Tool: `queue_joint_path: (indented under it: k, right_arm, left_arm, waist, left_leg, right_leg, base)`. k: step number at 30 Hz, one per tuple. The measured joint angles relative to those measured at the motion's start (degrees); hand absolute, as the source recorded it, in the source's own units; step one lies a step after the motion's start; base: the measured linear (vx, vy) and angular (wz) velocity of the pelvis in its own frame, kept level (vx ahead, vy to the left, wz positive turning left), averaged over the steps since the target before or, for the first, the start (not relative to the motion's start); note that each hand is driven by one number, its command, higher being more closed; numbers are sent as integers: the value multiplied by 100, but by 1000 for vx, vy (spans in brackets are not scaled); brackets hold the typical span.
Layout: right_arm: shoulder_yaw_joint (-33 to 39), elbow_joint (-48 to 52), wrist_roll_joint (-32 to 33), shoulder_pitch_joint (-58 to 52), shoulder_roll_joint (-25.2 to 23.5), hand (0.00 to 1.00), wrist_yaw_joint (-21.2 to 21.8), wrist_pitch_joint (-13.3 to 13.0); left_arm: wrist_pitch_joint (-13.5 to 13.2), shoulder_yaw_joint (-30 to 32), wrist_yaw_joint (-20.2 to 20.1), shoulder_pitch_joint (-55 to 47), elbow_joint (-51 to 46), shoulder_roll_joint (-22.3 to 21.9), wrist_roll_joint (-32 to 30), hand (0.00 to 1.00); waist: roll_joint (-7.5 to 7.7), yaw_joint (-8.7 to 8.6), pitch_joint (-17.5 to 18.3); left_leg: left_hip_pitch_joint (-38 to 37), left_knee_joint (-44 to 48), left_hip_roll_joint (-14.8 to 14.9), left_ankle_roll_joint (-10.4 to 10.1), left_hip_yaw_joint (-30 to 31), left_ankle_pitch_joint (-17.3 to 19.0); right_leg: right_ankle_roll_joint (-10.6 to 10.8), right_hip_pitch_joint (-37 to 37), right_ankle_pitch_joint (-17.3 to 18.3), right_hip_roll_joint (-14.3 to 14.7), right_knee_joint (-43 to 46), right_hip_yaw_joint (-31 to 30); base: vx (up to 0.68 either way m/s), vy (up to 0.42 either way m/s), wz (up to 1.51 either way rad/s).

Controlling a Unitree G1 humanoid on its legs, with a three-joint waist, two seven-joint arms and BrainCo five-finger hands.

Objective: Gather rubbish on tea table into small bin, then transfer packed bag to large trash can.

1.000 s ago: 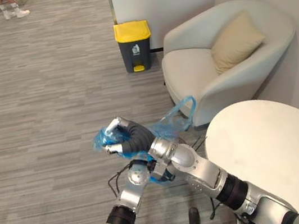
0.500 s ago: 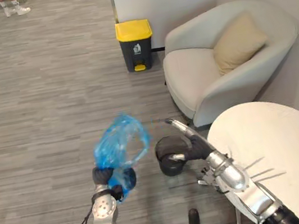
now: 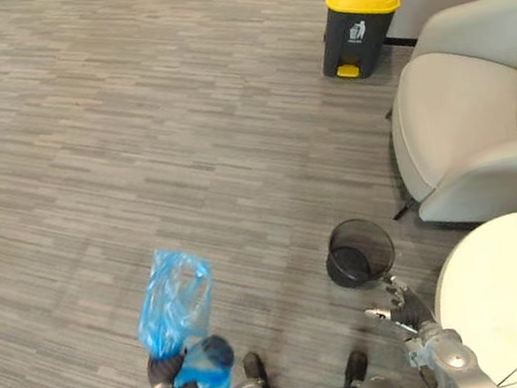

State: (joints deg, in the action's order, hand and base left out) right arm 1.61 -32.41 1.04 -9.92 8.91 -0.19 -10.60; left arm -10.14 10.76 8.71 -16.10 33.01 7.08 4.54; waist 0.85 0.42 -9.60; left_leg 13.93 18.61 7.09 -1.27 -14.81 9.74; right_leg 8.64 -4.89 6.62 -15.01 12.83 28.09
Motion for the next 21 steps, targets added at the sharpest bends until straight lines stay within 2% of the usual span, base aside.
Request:
queue_joint_path:
  k: [1, 2, 3, 4, 5, 7, 8, 10, 12, 13, 14, 15, 16, 17, 18, 19, 20, 21]
  right_arm:
    - [92, -26, 28, -113, -92, 0, -75, 49]
    - [86, -27, 66, -181, -103, 0, -105, 93]
    - [77, -28, 67, -174, -122, 0, -108, 109]
    - [78, -44, 67, -186, -228, 0, -113, 110]
    - [77, -45, 65, -188, -336, 0, -115, 111]
    - [78, -44, 66, -161, -428, 0, -136, 104]
    - [91, -47, 66, -114, -411, 0, -193, 101]
    - [220, -95, 63, -68, -399, 0, -294, 106]
    - [309, -118, 43, -163, -379, 0, -381, 133]
    - [307, -83, 0, -282, -365, 0, -381, 193]
    - [311, -81, -38, -278, -325, 0, -384, 227]
    - [308, 36, -140, -281, -311, 0, -391, 230]
    - [284, 236, -205, -283, -323, 0, -386, 232]
    - [284, 345, -231, -300, -324, 0, -387, 233]
    - [291, 507, -235, -292, -364, 0, -423, 225]
    - [298, 656, -230, -287, -402, 0, -483, 220]
    - [303, 721, -224, -297, -414, 0, -494, 210]
    - [305, 780, -215, -294, -469, 0, -505, 204]
  left_arm:
    - [31, -3, -27, -85, -16, 31, -29, 100]
    - [82, -19, -71, -187, -21, 32, -66, 100]
    - [95, -32, -103, -191, -28, 41, -78, 100]
    - [99, -81, -114, -214, -54, 116, -80, 100]
    - [102, -126, -108, -215, -93, 178, -79, 100]
    - [102, -169, -110, -167, -112, 288, -77, 100]
    - [102, -222, -112, -31, -112, 343, -76, 100]
    - [100, -240, -108, 240, -98, 334, -77, 100]
    - [74, -299, -107, 396, -101, 349, -82, 100]
    - [72, -337, -111, 361, -115, 324, -89, 100]
    - [79, -351, -112, 361, -115, 251, -92, 100]
    - [79, -373, -127, 323, -244, 102, -131, 100]
    - [83, -367, -128, 286, -382, -39, -159, 100]
    - [82, -361, -133, 275, -423, -115, -188, 100]
    - [82, -362, -137, 233, -508, -233, -186, 100]
    - [82, -387, -173, 240, -621, -267, -186, 100]
    - [78, -388, -219, 240, -681, -270, -182, 100]
    - [75, -389, -252, 232, -799, -266, -182, 100]
  waist:
    - [65, 35, -46]
    - [100, 28, -96]
    - [79, 15, -138]
    - [-9, -26, -234]
    - [11, -59, -278]
    - [70, -126, -308]
    - [79, -195, -325]
    - [16, -325, -399]
    - [22, -450, -392]
    - [62, -564, -348]
    - [-88, -596, -354]
    - [-274, -556, -347]
    - [-377, -525, -390]
    - [-421, -490, -404]
    - [-425, -385, -412]
    - [-328, -309, -419]
    - [-249, -292, -422]
    - [-80, -254, -419]
  left_leg:
    - [11, 396, -101, 59, 105, 360]
    - [-5, 685, -168, 130, 248, 630]
    - [-85, 752, -178, 155, 294, 721]
    - [-195, 778, -152, 211, 441, 825]
    - [-338, 744, -100, 209, 561, 908]
    - [-529, 598, -104, 167, 662, 999]
    - [-661, 501, -109, 138, 734, 1082]
    - [-948, 348, -94, 22, 873, 1210]
    - [-1428, 160, -99, -293, 1019, 1437]
    - [-1801, 181, -31, -486, 1015, 1545]
    - [-1856, 394, 94, -535, 980, 1566]
    - [-1643, 1257, 439, -745, 816, 1366]
    - [-1257, 2392, 698, -486, 805, 761]
    - [-1048, 2937, 844, -333, 819, 351]
    - [-803, 3798, 994, -306, 828, 328]
    - [-532, 4289, 953, -275, 786, 532]
    - [-390, 4399, 899, -201, 717, 604]
    - [-104, 4391, 774, -9, 477, 720]
  right_leg:
    - [-48, -84, 302, -254, 730, -187]
    - [-191, -443, 290, -442, 1729, -757]
    - [-352, -738, 129, -496, 2386, -1104]
    - [-279, -1212, 233, -392, 3192, -1548]
    - [-280, -1478, 595, -131, 3402, -1642]
    - [-299, -1783, 735, 76, 3197, -1627]
    - [-303, -2052, 724, 190, 2800, -1521]
    - [-331, -2341, 605, 348, 2018, -1433]
    - [-521, -2486, 320, 523, 1750, -1623]
    - [-804, -2377, -11, 584, 2077, -1670]
    - [-862, -2319, 238, 637, 2340, -1602]
    - [-1056, -2176, 556, 818, 2516, -1492]
    - [-1203, -1902, 782, 1019, 2515, -1412]
    - [-1277, -1683, 857, 1160, 2396, -1444]
    - [-1395, -1200, 932, 1436, 2071, -1608]
    - [-1458, -703, 969, 1586, 1731, -1839]
    - [-1469, -445, 976, 1610, 1530, -1950]
    - [-1479, 65, 981, 1615, 1117, -2175]
  base:
    - [283, 197, 41]
    - [259, 158, 41]
    - [296, 141, 46]
    - [343, 94, 44]
    - [360, 53, 46]
    - [313, -25, 37]
    - [525, -106, 50]
    - [531, -121, 49]
    - [530, -170, 65]
    - [642, -229, 70]
    - [858, -277, 27]
    - [899, -285, -19]
    - [898, -304, -40]
    - [728, -269, -62]
    - [708, -236, -80]
    - [695, -193, -80]
    - [677, -142, -66]
    - [665, -85, -69]
